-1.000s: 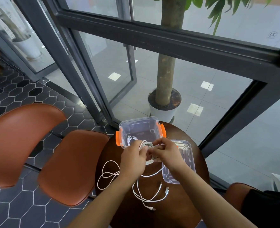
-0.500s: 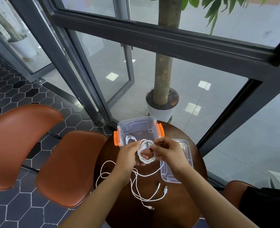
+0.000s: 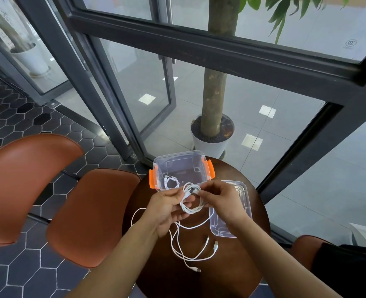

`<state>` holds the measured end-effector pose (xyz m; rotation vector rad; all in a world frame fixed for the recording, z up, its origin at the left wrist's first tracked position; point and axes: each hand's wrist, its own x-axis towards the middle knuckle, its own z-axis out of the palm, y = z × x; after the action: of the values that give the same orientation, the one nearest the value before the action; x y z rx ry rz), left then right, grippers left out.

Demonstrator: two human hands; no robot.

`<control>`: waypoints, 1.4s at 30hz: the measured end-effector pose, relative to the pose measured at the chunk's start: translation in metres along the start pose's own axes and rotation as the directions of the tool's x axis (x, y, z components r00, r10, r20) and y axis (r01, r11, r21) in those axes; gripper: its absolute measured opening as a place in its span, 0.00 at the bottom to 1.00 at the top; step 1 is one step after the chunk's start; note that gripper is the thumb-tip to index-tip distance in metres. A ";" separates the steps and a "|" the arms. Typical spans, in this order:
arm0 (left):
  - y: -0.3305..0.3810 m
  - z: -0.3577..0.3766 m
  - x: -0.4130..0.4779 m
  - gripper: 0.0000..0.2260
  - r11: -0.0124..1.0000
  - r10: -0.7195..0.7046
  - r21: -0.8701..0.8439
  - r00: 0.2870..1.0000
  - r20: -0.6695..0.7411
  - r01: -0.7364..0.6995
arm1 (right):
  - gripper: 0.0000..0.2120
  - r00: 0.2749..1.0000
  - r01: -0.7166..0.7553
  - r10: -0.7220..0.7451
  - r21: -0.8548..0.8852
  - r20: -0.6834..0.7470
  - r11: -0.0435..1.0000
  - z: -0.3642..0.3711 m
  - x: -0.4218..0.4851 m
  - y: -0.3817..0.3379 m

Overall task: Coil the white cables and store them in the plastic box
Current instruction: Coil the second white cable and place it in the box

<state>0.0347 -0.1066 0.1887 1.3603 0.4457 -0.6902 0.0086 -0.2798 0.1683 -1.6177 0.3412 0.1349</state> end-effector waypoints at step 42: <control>-0.024 -0.092 0.134 0.18 -0.258 0.616 0.955 0.736 0.281 -0.149 | 0.02 0.983 -0.171 0.143 -0.279 -0.119 0.945 0.011 0.083 0.034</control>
<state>0.1245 -0.0429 0.0668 3.0080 -0.5899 0.0004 0.0781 -0.2822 0.1108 -1.8889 0.5468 0.2376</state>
